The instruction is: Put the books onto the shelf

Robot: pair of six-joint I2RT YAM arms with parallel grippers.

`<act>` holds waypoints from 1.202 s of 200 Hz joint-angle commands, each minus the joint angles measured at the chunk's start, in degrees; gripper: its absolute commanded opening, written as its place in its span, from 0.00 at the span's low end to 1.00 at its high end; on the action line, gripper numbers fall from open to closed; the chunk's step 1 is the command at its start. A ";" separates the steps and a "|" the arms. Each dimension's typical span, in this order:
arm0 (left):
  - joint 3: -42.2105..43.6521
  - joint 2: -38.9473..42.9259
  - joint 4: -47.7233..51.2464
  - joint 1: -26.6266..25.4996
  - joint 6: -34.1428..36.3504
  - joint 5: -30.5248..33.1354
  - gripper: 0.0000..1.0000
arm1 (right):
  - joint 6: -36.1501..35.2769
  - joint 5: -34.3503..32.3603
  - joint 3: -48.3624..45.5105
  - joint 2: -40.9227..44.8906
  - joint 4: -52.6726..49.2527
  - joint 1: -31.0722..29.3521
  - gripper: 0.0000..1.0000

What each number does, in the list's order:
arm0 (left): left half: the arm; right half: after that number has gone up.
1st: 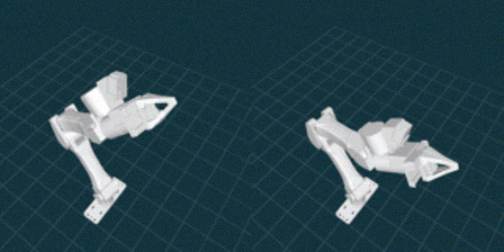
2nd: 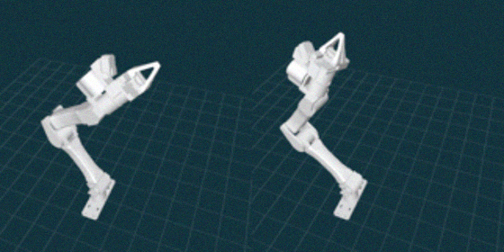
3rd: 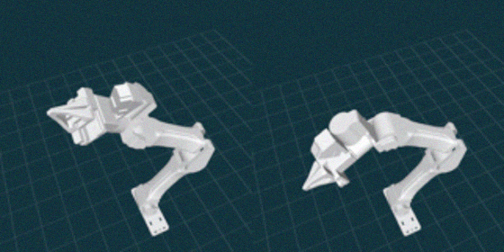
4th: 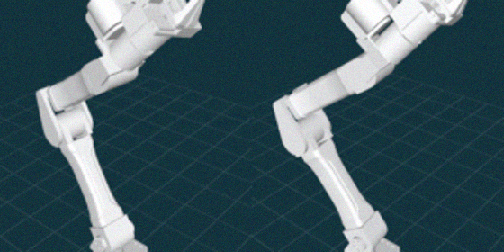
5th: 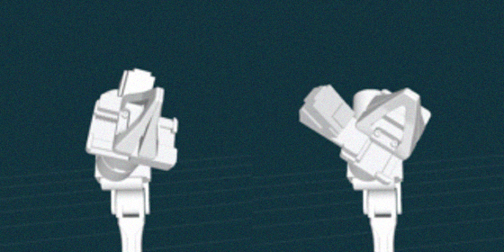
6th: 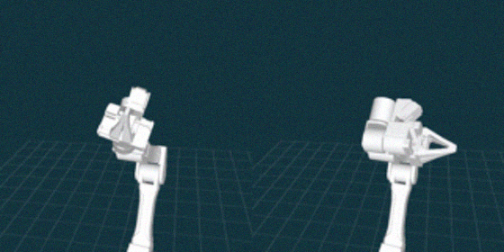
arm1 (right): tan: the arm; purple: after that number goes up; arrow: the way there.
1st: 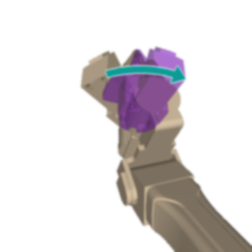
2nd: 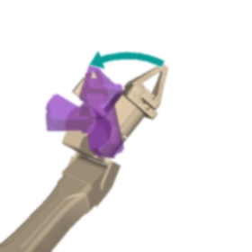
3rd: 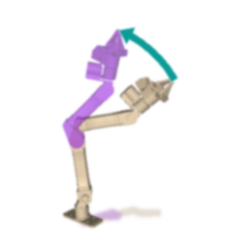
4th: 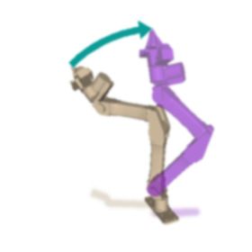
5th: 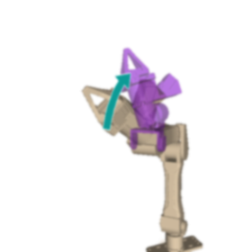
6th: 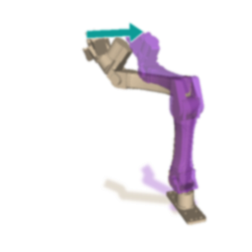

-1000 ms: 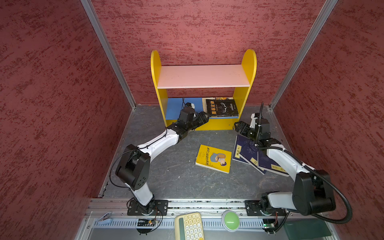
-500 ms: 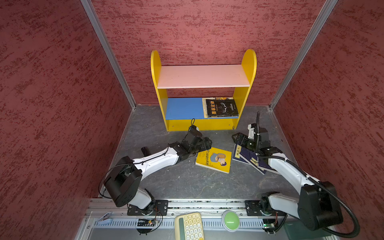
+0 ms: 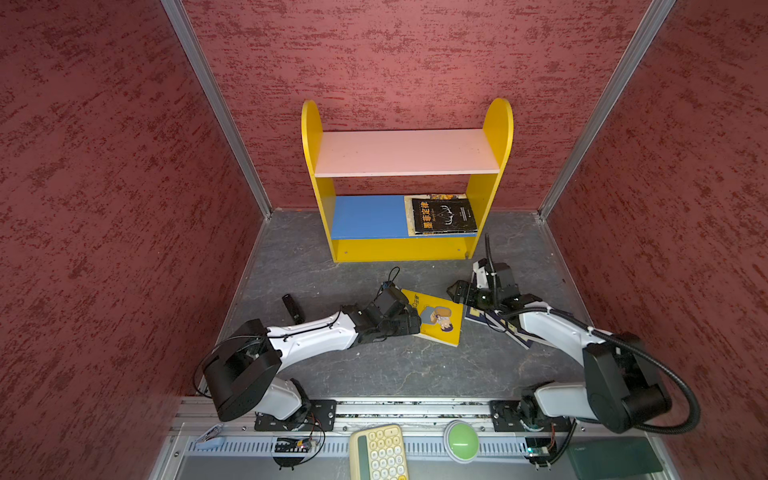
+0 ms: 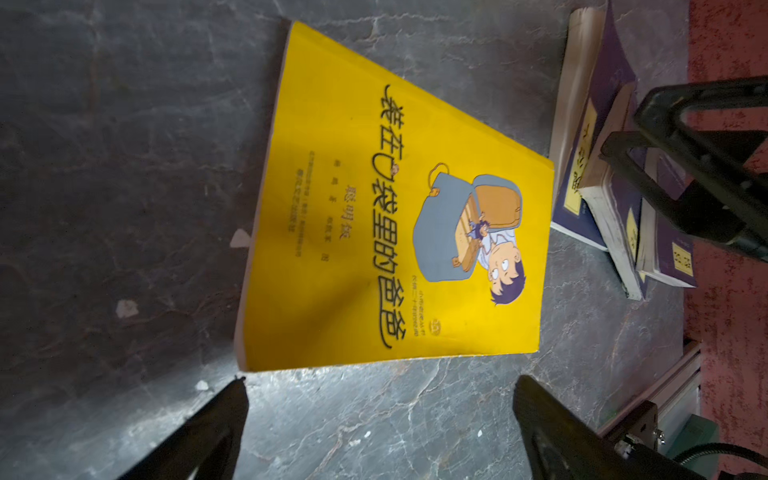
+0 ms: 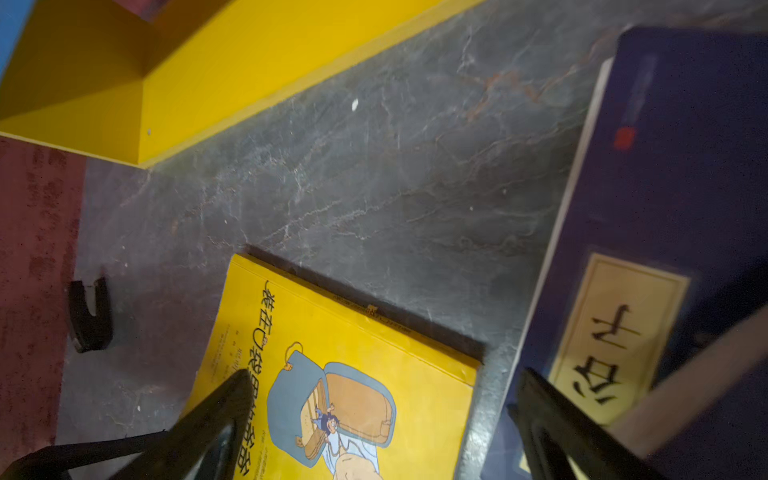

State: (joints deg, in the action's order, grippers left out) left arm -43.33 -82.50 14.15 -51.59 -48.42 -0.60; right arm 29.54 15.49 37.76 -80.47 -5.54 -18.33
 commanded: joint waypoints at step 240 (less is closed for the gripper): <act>-1.67 -8.67 -12.80 14.88 -2.49 -18.74 1.00 | 6.26 1.54 -1.45 -6.11 1.42 -13.76 0.95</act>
State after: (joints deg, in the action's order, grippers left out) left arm -42.94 -91.77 0.82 -38.76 -50.81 -15.88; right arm 30.87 16.29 37.58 -87.20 -1.72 -28.42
